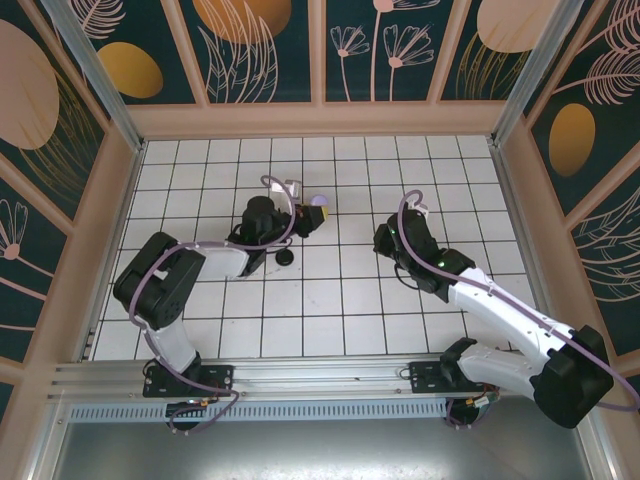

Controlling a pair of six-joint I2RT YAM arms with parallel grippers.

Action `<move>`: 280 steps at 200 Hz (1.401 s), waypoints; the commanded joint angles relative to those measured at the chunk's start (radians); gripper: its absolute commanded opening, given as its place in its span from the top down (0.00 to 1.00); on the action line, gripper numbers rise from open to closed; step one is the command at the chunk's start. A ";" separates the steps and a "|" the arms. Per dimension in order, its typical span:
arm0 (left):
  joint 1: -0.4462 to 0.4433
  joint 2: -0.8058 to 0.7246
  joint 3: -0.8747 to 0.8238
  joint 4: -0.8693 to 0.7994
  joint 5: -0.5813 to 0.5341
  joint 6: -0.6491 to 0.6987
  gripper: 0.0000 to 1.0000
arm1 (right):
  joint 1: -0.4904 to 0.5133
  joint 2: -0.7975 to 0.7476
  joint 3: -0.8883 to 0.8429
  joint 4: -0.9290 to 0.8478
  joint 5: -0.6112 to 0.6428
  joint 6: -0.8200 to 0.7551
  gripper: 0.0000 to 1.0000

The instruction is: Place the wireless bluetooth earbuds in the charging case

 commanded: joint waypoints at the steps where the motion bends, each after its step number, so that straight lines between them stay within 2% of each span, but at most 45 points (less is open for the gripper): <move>1: 0.004 0.035 0.055 -0.153 -0.029 -0.076 1.00 | -0.008 -0.021 -0.006 0.034 0.021 0.001 0.82; 61: 0.004 0.159 0.216 -0.385 -0.098 -0.149 1.00 | -0.016 -0.034 0.042 0.012 0.025 -0.022 0.82; 120: 0.003 0.250 0.336 -0.532 -0.135 -0.135 0.97 | -0.019 -0.047 0.075 -0.007 0.030 -0.039 0.82; 187: 0.004 0.313 0.423 -0.625 -0.166 -0.096 0.79 | -0.022 -0.049 0.108 -0.023 0.032 -0.052 0.82; 245: 0.005 0.316 0.450 -0.690 -0.214 -0.060 0.61 | -0.026 -0.048 0.145 -0.041 0.030 -0.065 0.79; 280: 0.005 0.301 0.441 -0.702 -0.240 -0.041 0.54 | -0.027 -0.049 0.164 -0.049 0.027 -0.070 0.78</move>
